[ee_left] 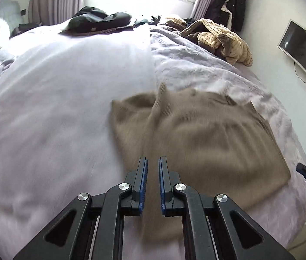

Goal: Fold small clothes

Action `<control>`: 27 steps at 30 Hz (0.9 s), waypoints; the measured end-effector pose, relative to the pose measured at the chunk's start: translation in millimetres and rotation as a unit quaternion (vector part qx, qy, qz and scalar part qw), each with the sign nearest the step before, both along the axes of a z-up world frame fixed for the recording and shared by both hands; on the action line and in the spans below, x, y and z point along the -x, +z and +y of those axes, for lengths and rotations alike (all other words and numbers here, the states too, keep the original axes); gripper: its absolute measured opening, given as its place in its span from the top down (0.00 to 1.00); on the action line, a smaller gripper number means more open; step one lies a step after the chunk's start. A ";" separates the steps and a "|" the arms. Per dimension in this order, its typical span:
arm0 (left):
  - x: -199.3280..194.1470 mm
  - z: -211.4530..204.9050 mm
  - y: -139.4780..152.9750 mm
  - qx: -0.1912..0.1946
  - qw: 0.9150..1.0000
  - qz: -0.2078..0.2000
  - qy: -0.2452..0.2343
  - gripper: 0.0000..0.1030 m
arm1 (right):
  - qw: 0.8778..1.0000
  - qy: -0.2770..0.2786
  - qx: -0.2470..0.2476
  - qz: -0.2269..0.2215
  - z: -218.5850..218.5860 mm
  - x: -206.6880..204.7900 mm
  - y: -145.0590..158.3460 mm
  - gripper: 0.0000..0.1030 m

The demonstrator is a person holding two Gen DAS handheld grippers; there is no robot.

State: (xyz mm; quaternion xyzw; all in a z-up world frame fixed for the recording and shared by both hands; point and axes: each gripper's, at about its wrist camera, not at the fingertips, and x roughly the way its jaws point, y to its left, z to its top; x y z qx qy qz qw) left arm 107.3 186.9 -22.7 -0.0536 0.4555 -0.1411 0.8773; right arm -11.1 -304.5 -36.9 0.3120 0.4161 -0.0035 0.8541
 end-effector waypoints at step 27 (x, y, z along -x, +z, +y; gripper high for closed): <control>-58.4 -33.3 -40.6 -0.044 0.998 0.049 0.022 0.90 | 0.997 0.053 -0.015 0.052 36.4 -39.8 -38.1 0.88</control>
